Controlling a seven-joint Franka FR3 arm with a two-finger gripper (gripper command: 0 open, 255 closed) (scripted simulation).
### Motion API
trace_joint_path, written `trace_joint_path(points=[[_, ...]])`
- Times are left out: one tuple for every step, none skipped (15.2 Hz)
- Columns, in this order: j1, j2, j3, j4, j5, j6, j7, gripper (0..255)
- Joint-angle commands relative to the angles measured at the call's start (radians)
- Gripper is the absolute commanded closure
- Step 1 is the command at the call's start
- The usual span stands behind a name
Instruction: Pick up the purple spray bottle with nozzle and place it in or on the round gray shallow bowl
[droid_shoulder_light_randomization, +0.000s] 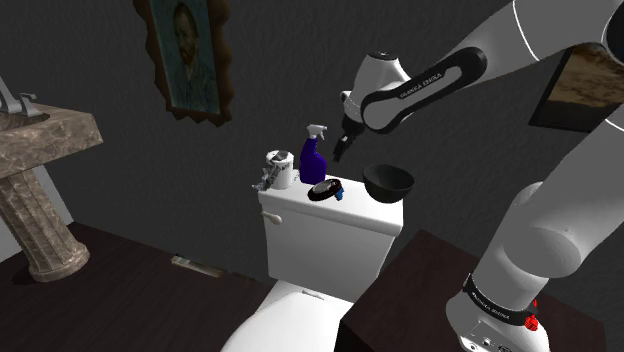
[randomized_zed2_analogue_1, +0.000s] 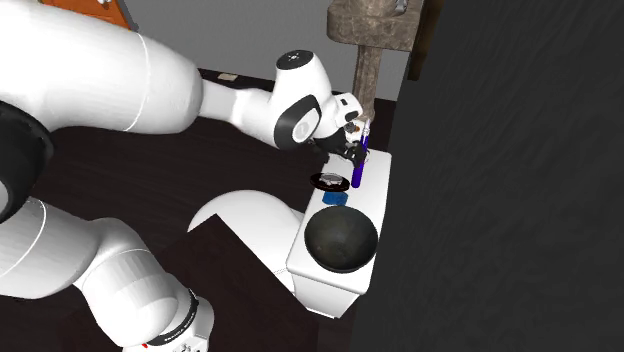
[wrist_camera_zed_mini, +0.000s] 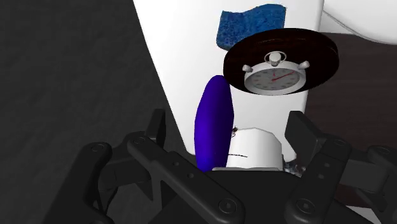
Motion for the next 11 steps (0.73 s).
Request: trace_joint_path(points=[[0.006,0.077,-0.003,0.033,-0.007,0.085,-0.020,0],[0.007,0.114,-0.007,0.051,-0.007,0.124,-0.036,0],[0.009,0.152,-0.009,0.071,-0.006,0.161,-0.053,0],[0.009,0.178,-0.011,0.087,-0.003,0.187,-0.065,0],[0.008,0.193,-0.011,0.090,-0.004,0.198,-0.064,0],[0.006,0.208,-0.011,0.093,-0.005,0.210,-0.063,0],[0.005,0.222,-0.012,0.097,-0.006,0.221,-0.062,0],[0.005,0.237,-0.013,0.101,-0.007,0.232,-0.061,0],[0.004,0.252,-0.014,0.105,-0.008,0.243,-0.060,0],[0.003,0.267,-0.015,0.110,-0.009,0.253,-0.059,0],[0.002,0.282,-0.016,0.114,-0.010,0.264,-0.058,0]])
